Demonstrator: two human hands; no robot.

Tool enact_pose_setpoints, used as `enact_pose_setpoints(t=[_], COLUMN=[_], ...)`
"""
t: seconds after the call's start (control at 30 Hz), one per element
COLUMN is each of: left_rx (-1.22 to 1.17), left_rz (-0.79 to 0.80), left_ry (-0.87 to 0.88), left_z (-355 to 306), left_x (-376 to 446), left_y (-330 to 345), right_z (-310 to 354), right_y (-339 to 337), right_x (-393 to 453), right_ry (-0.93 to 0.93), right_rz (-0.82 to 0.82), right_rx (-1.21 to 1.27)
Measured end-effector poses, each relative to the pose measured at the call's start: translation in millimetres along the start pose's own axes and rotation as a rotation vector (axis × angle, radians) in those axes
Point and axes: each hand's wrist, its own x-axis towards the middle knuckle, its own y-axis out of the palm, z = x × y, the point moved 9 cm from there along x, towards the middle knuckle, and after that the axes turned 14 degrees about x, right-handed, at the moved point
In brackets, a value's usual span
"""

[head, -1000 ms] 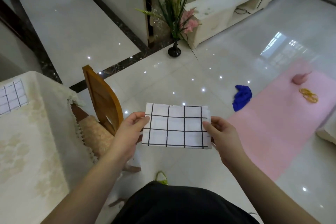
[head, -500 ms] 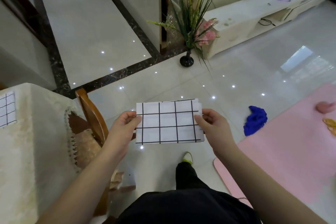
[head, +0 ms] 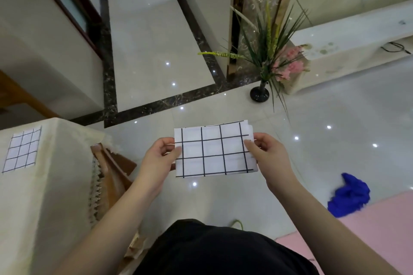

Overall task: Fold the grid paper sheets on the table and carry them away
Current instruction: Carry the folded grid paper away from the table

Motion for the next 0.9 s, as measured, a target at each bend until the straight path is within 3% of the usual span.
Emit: enact_pose_setpoints(t=[0.3, 0.9], left_rx=[-0.107, -0.280], left_rz=[-0.135, -0.326], left_ry=[-0.073, -0.176], left_z=[-2.5, 11.8], left_x=[67.5, 221.3], left_y=[-38.5, -185.8], right_z=[2.6, 30.4], right_y=[69.1, 310.2], right_x=[79.6, 240.8], right_ry=[0.066, 0.081], right_rz=[0.123, 0.381], right_rx=[-0.063, -0.254])
